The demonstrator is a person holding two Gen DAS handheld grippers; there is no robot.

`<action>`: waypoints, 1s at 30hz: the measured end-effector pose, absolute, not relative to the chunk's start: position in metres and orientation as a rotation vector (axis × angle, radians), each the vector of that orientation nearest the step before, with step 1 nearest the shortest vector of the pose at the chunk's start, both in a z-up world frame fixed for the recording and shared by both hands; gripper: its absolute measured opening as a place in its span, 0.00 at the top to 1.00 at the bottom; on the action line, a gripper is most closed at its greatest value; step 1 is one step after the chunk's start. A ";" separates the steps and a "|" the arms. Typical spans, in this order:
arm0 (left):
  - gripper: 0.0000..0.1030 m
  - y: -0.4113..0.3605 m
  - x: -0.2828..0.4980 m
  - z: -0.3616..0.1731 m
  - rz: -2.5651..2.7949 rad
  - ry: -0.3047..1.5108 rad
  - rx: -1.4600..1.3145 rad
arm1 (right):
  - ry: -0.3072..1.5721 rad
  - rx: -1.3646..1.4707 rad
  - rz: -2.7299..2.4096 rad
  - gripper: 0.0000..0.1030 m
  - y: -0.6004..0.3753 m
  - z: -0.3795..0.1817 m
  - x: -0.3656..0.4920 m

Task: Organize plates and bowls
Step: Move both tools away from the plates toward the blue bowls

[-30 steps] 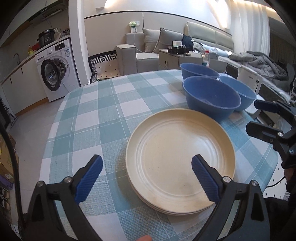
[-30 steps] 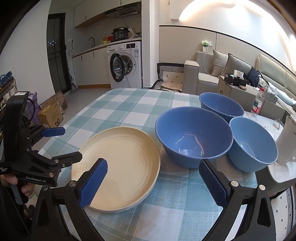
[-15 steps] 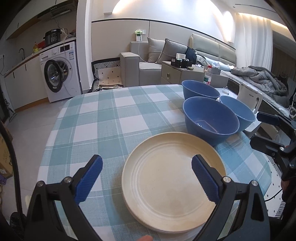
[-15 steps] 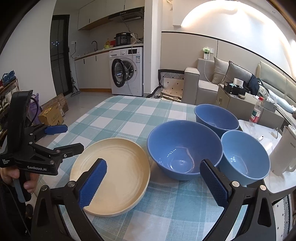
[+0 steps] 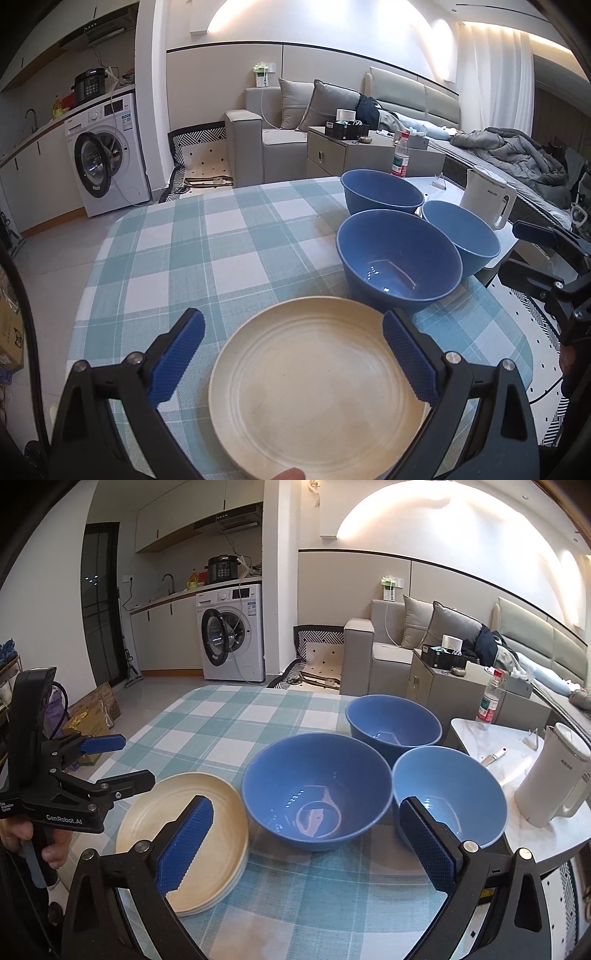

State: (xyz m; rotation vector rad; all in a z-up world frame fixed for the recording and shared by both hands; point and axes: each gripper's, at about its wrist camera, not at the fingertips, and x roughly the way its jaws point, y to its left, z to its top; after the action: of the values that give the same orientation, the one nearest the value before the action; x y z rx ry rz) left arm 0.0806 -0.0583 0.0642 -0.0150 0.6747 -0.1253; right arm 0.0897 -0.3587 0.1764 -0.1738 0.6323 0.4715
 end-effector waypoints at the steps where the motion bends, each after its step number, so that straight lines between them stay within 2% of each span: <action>1: 0.05 -0.060 0.083 0.065 -0.126 0.675 -0.014 | 0.633 -0.172 0.468 0.01 -0.361 0.177 0.092; 30: 0.05 -0.091 0.165 0.081 -0.176 0.703 0.005 | 0.627 -0.170 0.369 0.01 -0.406 0.209 0.163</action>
State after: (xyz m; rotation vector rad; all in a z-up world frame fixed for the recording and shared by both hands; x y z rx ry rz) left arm 0.1651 -0.0914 0.0812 0.0054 0.7031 -0.1760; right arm 0.1627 -0.4057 0.2087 -0.1696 0.6269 0.3687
